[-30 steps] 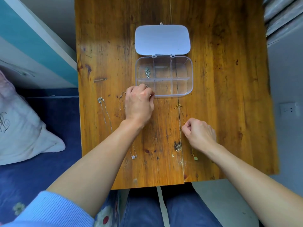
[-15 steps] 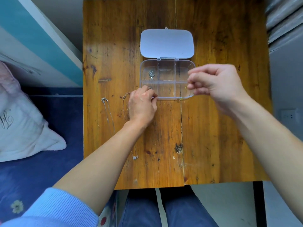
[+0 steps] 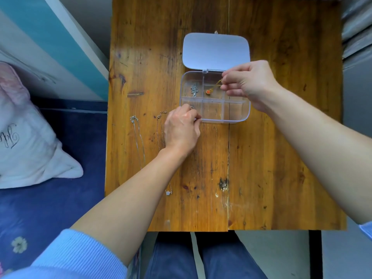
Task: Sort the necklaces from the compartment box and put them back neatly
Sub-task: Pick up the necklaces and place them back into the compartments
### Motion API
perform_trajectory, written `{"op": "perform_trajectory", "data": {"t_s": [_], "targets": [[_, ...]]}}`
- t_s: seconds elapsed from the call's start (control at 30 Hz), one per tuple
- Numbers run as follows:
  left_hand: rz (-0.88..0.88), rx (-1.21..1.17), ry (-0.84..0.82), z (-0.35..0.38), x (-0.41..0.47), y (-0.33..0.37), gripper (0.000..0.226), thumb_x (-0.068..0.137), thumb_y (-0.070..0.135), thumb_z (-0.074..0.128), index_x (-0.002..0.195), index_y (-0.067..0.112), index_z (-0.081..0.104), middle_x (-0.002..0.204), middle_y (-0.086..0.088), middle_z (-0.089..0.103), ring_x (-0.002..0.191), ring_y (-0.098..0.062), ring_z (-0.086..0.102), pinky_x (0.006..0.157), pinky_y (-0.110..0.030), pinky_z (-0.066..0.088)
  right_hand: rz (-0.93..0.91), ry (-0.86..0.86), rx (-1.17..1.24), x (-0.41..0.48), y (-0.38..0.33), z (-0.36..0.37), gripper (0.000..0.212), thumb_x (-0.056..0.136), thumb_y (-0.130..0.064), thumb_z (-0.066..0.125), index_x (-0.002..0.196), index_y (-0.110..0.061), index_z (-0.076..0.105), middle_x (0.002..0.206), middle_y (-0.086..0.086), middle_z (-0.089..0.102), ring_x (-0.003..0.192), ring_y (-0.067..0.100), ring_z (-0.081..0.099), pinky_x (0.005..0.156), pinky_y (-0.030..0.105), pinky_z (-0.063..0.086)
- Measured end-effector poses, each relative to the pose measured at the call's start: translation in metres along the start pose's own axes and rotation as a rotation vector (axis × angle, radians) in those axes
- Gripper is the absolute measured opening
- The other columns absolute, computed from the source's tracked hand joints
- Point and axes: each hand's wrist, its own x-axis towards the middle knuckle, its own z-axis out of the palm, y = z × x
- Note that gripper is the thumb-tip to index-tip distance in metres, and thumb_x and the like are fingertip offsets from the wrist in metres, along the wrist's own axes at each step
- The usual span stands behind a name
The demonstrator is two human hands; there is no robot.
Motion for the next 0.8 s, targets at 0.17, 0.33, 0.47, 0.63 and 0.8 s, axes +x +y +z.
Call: {"op": "perform_trajectory", "data": {"t_s": [0.17,0.33,0.47,0.63,0.8], "targets": [[0.016,-0.026,0.024,0.002,-0.001,-0.002,0.005,0.081,0.014,0.071,0.083,0.01,0.073,0.082,-0.006,0.066,0.08,-0.028,0.061,0.075,-0.033,0.044,0.017,0.024,-0.117,0.012,0.012,0.006,0.011,0.085,0.002,0.066,0.095,0.006,0.07,0.086,0.019,0.069,0.065,0.019,0.07,0.064,0.028,0.062],[0.044,-0.044,0.04,0.001,-0.001,-0.002,0.005,0.082,0.014,0.071,0.084,0.01,0.073,0.083,-0.005,0.066,0.08,-0.025,0.061,0.075,-0.032,0.044,-0.02,0.03,-0.261,0.021,0.014,0.015,0.01,0.086,0.0,0.064,0.088,-0.006,0.072,0.084,0.015,0.071,0.074,0.02,0.073,0.069,0.031,0.062],[0.092,-0.063,0.032,-0.003,-0.001,-0.004,0.005,0.081,0.009,0.071,0.085,0.008,0.073,0.085,-0.008,0.066,0.083,-0.027,0.06,0.075,-0.037,0.049,-0.106,0.047,-0.43,0.023,0.024,0.022,0.016,0.086,-0.005,0.066,0.098,-0.012,0.074,0.093,0.009,0.071,0.086,0.02,0.069,0.077,0.035,0.061],[0.026,-0.102,0.135,-0.021,-0.017,-0.029,0.014,0.082,0.015,0.068,0.095,0.009,0.07,0.092,-0.008,0.065,0.086,-0.024,0.059,0.07,-0.034,0.049,-0.312,0.081,-0.559,-0.001,0.037,0.032,0.018,0.087,-0.016,0.063,0.1,-0.014,0.075,0.091,0.0,0.071,0.083,0.012,0.064,0.08,0.029,0.054],[-0.434,-0.116,0.055,-0.037,-0.051,-0.074,0.022,0.085,0.035,0.069,0.092,0.015,0.068,0.079,0.002,0.067,0.077,-0.02,0.063,0.068,-0.034,0.053,-0.398,0.043,-0.636,-0.024,0.065,0.048,0.019,0.086,-0.024,0.062,0.1,-0.017,0.074,0.098,0.001,0.071,0.088,0.017,0.063,0.081,0.033,0.05]]}}
